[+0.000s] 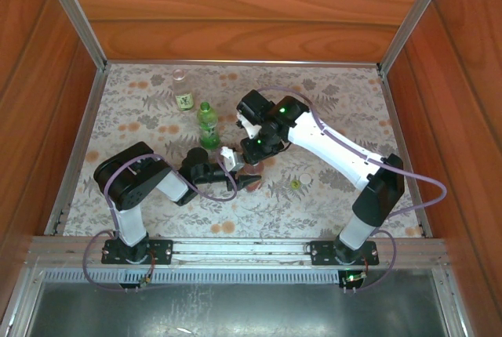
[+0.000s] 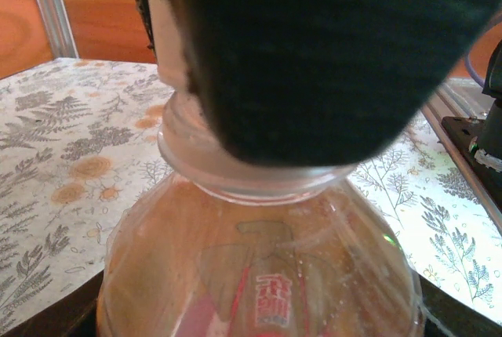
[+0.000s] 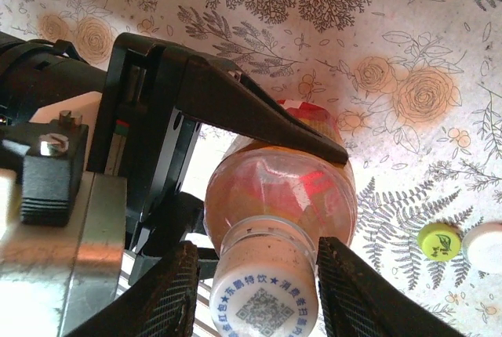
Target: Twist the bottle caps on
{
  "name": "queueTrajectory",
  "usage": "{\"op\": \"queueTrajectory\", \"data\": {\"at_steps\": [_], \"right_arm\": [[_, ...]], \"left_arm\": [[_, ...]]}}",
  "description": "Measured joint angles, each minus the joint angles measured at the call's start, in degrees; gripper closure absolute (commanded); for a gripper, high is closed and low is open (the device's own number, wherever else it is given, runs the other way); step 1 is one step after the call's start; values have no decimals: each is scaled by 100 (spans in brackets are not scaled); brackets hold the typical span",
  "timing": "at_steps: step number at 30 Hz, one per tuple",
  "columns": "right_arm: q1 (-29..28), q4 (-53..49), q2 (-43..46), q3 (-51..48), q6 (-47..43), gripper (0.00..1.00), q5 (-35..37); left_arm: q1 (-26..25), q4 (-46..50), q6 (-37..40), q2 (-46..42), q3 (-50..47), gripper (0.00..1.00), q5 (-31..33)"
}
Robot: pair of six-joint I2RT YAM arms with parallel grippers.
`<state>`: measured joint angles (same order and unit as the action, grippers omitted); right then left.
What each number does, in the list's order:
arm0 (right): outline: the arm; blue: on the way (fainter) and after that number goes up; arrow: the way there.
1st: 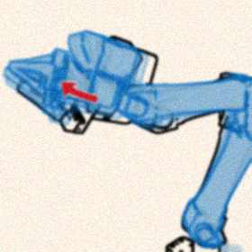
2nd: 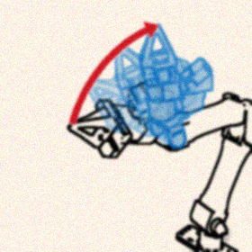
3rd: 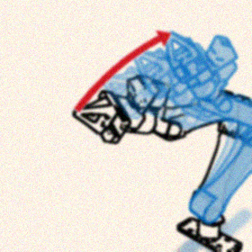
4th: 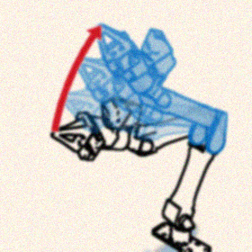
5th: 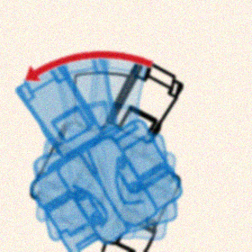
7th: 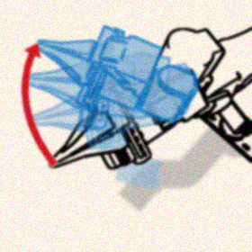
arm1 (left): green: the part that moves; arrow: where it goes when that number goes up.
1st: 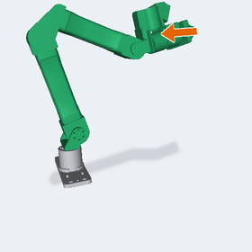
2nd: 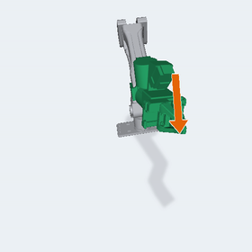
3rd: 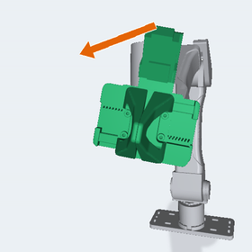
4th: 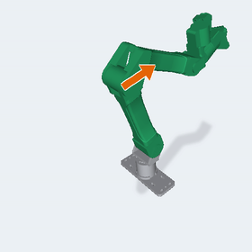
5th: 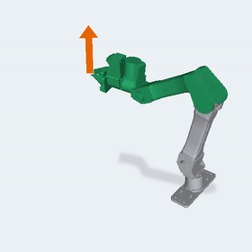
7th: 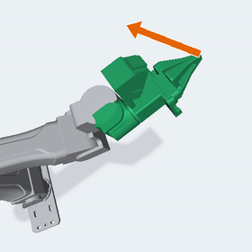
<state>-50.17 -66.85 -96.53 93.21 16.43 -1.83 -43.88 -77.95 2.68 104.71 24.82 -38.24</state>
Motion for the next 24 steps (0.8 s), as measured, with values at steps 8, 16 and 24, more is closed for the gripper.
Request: {"op": "queueTrajectory", "data": {"at_steps": [8, 16, 24], "right_arm": [[0, -2, 256, 0, 17, 54, 15], [0, 7, 295, -39, 17, 59, 22], [2, 4, 291, -74, 17, 65, 24]], "left_arm": [[0, 0, 0, 0, 0, 38, -2], [0, 0, 0, 0, 0, 38, -2], [0, 2, 2, 0, 0, 38, -2]]}}
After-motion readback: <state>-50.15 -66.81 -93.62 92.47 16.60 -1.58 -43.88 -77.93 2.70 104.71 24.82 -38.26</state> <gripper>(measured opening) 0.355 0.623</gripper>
